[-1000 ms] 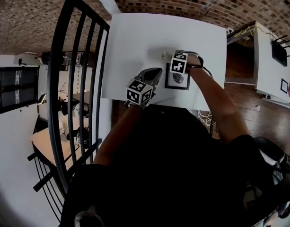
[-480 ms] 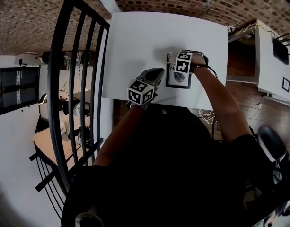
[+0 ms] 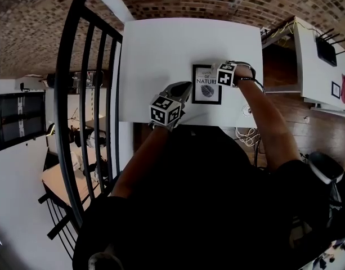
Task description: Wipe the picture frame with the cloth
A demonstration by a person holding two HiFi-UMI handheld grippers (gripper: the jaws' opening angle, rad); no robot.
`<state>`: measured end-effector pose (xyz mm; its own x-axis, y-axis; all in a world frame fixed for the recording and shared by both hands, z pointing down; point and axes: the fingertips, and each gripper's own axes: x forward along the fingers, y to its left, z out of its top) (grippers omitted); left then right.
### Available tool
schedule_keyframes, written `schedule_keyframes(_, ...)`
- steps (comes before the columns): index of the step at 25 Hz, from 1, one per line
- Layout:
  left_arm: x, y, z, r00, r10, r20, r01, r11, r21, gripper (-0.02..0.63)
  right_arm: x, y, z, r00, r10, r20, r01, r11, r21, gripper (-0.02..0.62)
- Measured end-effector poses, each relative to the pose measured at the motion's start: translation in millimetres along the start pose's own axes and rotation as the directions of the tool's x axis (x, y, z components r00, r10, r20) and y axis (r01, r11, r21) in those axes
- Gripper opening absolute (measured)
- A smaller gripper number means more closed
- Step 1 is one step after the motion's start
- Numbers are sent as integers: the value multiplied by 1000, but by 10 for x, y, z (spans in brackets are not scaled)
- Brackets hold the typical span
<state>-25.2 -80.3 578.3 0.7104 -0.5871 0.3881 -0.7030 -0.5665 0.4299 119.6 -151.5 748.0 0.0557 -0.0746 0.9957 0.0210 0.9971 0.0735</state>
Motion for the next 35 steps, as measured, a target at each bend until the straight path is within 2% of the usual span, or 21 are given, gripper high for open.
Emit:
schedule_keyframes(3,-5,-39,-6,1000,-5,-1,5,1000,6,0,-75,31,4,999,-9,32,9,1000,21,112)
schedule_keyframes(6,-1,-35,-23,1000,6,-15,-6,1000,10,0,-174,36,145,997,-25,76,26,1000,0,112)
schedule_keyframes(15,-50,80,-14,999,44,-12,-44,999,-7,0,-361,157,866,989,-21,148,46,984,-170,112)
schedule_keyframes(21,-98,153,-57,998,67,-14,-68,998,-17,0,-328,255,1148,988,-7,154,46,968,-246,112)
schedule_keyframes(28,-95,170,-104,996,77,-34,-78,997,-23,0,-107,355,960,996,21,92,2,969,-248,114)
schedule_keyframes(35,-39,98,-166,998,52,-45,-53,998,-18,0,-26,381,612,998,27,65,-15,984,-177,114)
